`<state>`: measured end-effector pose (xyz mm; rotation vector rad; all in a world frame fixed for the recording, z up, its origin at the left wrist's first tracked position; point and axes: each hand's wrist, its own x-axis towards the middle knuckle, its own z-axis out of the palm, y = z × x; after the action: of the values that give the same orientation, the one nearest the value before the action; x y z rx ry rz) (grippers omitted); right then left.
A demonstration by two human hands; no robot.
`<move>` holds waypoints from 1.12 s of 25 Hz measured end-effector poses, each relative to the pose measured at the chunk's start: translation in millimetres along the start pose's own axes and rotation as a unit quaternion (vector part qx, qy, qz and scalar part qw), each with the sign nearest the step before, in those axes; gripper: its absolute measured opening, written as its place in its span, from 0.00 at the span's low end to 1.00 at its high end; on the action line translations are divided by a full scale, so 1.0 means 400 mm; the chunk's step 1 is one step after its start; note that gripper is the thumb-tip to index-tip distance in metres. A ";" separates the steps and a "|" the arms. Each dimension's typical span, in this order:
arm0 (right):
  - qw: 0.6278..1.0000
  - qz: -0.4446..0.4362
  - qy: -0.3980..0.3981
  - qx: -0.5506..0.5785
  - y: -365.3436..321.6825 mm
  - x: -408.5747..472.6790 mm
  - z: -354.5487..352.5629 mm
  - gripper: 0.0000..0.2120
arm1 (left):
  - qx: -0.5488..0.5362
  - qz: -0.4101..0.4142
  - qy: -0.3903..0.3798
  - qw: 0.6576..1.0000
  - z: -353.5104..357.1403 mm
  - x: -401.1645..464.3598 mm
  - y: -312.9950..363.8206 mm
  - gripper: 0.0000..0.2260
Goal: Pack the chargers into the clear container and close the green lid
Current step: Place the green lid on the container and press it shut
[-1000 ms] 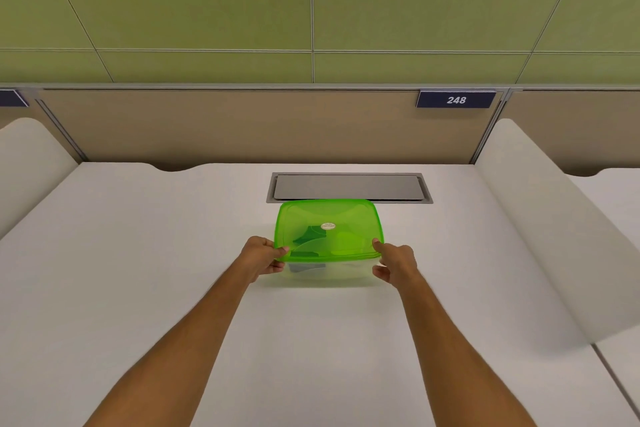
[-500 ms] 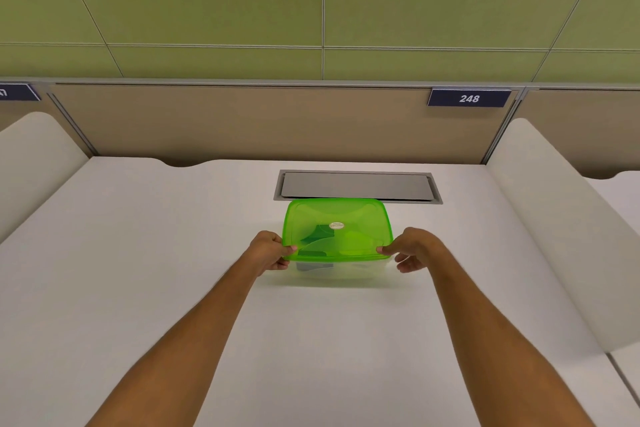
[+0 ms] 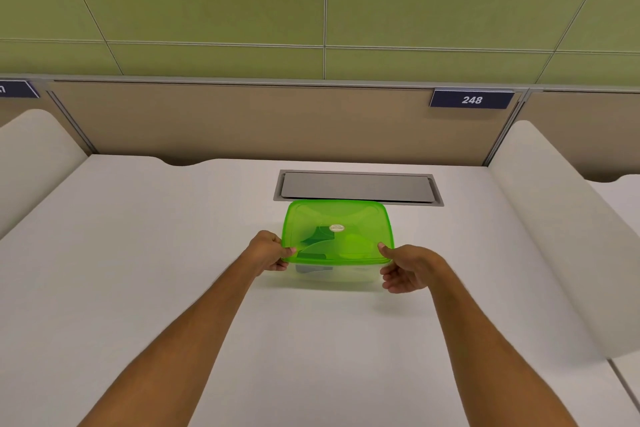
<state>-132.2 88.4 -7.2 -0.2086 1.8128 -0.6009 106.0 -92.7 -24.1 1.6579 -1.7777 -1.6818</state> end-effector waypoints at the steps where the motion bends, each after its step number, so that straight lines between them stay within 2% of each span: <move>1: 1.000 -0.004 0.014 0.010 0.004 0.002 0.003 0.27 | -0.001 -0.001 -0.001 1.000 0.001 0.001 -0.001 0.13; 11: 0.976 -0.123 0.108 0.147 0.072 0.030 0.041 0.24 | -0.009 0.005 0.002 1.000 0.004 -0.005 -0.002 0.11; 13: 0.984 -0.110 0.083 0.113 0.064 0.020 0.030 0.25 | -0.005 0.002 0.004 1.000 0.004 -0.011 0.001 0.11; 16: 0.995 -0.078 0.067 -0.011 0.021 0.000 0.003 0.26 | 0.002 -0.002 0.023 1.000 0.000 -0.021 0.006 0.13; 20: 0.969 -0.147 0.173 -0.098 -0.034 0.004 -0.018 0.22 | -0.025 0.007 0.108 0.994 0.015 -0.042 -0.033 0.18; 23: 0.969 -0.155 0.175 -0.085 -0.034 0.010 -0.008 0.23 | -0.093 -0.016 0.153 0.984 0.068 -0.065 -0.073 0.18; 25: 0.969 -0.140 0.194 -0.068 -0.027 0.002 0.002 0.27 | -0.128 -0.020 0.146 0.981 0.087 -0.070 -0.070 0.17; 28: 0.940 -0.116 0.291 -0.132 -0.025 0.000 0.029 0.36 | -0.124 -0.023 0.103 0.987 0.080 -0.070 -0.054 0.15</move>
<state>-122.9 76.3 -4.8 -0.4696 2.4698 -0.6231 104.6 -47.1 -37.4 1.7014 -1.3848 -1.6081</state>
